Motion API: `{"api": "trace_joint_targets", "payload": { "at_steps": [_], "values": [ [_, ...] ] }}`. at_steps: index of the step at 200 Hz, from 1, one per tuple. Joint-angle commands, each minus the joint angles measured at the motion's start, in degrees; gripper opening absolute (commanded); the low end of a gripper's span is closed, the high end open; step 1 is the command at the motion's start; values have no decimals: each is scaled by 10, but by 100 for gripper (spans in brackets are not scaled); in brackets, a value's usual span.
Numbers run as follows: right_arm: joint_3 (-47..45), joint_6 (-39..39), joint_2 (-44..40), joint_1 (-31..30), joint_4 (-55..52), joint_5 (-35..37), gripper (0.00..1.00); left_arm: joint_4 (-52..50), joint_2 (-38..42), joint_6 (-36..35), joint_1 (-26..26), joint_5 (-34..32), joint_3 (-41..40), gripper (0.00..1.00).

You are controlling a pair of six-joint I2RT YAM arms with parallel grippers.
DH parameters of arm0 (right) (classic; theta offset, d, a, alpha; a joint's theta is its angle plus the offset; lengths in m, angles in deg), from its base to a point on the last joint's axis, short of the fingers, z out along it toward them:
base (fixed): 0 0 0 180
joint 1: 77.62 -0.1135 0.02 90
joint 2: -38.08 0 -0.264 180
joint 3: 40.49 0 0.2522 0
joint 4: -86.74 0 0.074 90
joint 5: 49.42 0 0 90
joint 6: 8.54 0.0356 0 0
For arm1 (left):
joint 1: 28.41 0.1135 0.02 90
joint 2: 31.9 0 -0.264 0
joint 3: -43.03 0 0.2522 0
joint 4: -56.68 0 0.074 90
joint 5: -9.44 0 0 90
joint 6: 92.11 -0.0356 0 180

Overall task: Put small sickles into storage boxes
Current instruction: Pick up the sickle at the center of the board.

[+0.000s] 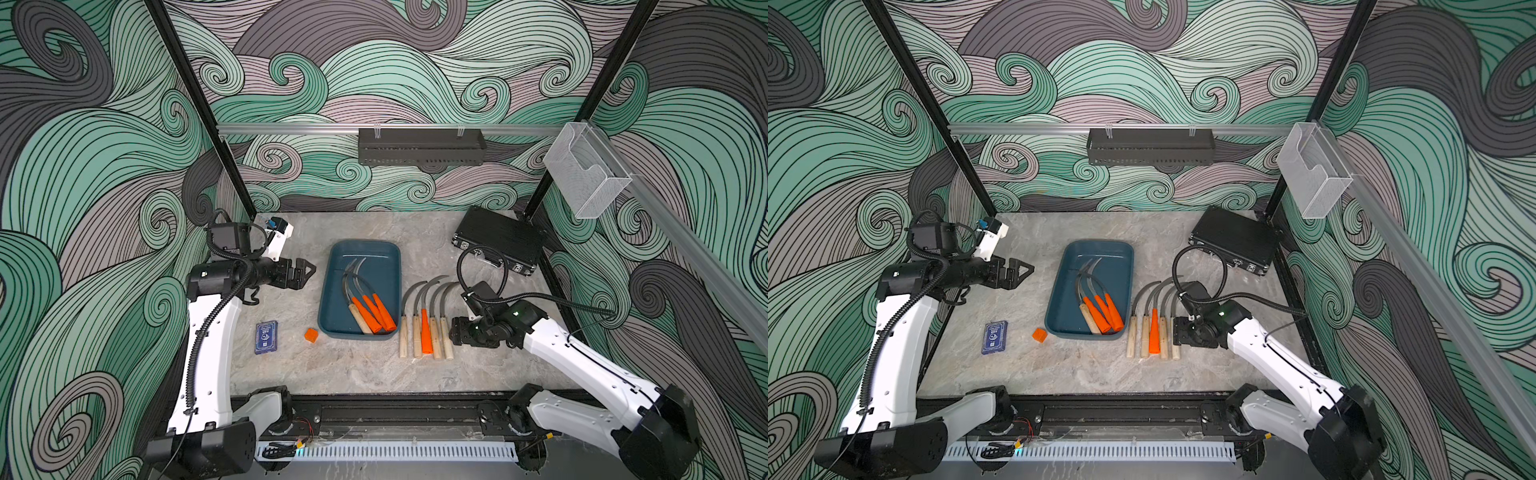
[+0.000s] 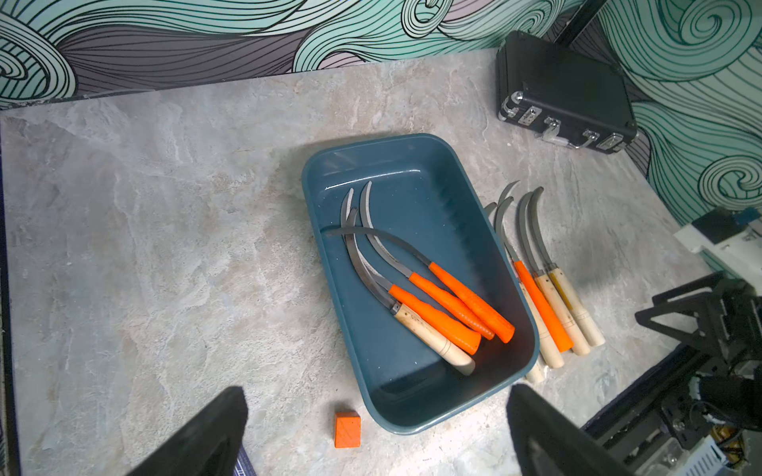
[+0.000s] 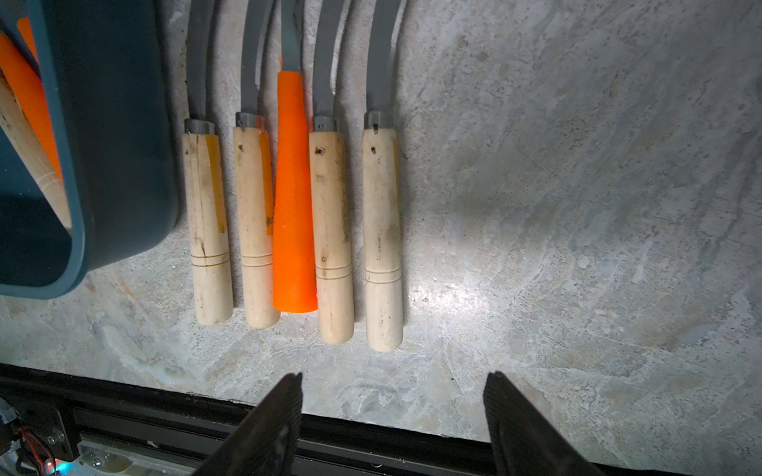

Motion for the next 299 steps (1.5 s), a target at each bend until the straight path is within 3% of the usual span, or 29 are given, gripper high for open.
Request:
{"api": "trace_joint_targets", "payload": {
  "at_steps": [1,36,97,165,212,260,299],
  "values": [
    [-8,1,-12,7,-16,10,71,-37,-4,-40,-2,17,20,99],
    [-17,3,-22,8,-14,10,71,-76,-62,-38,-36,38,66,97],
    [-20,3,-30,10,-17,5,70,-47,-86,-32,-124,-17,88,94],
    [-21,0,-40,10,-18,1,68,-23,-99,11,-149,-43,94,82],
    [-21,-13,-31,10,-17,6,69,-8,-66,27,-149,-103,87,96],
    [-11,-25,20,11,-5,4,67,5,-41,40,-148,-162,42,99],
    [1,-28,52,11,5,0,62,12,-39,62,-143,-165,40,99]
  ]
}}
